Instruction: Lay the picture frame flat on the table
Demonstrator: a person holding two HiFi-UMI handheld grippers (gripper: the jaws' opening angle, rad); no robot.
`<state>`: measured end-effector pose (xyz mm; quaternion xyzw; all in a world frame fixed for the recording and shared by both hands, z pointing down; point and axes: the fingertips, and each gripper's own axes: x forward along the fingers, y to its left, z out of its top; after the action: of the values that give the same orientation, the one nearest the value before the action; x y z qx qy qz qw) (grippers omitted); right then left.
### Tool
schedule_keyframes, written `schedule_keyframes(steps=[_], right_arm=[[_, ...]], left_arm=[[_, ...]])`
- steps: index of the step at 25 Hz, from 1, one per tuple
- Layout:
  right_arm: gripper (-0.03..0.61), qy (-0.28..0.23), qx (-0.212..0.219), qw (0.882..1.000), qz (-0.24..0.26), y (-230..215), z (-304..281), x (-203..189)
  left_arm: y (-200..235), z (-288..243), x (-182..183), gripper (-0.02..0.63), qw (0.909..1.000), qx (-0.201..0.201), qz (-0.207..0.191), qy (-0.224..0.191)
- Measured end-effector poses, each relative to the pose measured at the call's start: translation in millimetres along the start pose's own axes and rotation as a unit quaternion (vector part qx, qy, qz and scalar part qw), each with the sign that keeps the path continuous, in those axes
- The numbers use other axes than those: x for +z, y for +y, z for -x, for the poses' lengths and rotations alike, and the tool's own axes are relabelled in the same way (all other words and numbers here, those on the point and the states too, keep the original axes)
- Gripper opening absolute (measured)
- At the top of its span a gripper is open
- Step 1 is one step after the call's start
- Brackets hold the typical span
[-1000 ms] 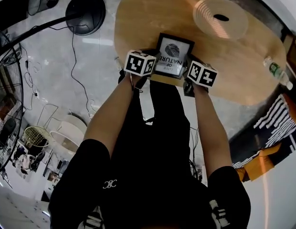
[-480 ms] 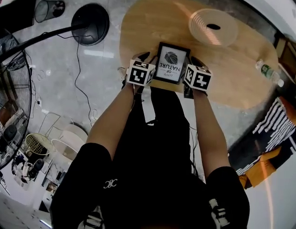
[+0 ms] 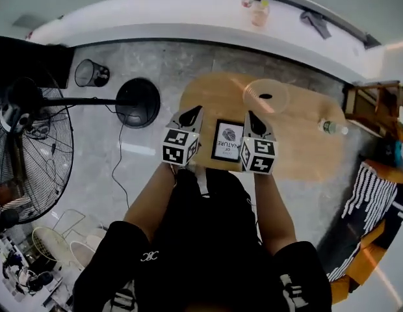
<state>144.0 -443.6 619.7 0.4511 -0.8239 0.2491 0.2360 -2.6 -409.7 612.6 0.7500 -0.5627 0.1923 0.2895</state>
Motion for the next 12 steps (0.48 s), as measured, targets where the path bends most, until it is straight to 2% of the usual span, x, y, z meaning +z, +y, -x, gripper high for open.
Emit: schedule_keyframes(steps=[2, 5, 9, 12], right_arm=[[0.015, -0.051, 0.002, 0.999, 0.019, 18.7, 28.6, 44.1], [0.014, -0.133, -0.020, 0.990, 0.039, 33.6, 67.7, 115.9], [0.014, -0.207, -0.024, 0.978, 0.028, 62.9, 140.0, 176.6], [0.012, -0.261, -0.019, 0.965, 0.036, 85.4, 184.8, 220.3]], left_arm=[[-4.5, 32.0, 42.9, 0.020, 0.9990, 0.008, -0.017, -0.039], [-6.7, 74.1, 101.7, 0.020, 0.9942, 0.024, -0.044, -0.095], [-16.2, 154.9, 142.7, 0.020, 0.9872, 0.031, -0.052, -0.147], [-20.0, 210.1, 185.2, 0.020, 0.9756, 0.034, -0.070, -0.205]])
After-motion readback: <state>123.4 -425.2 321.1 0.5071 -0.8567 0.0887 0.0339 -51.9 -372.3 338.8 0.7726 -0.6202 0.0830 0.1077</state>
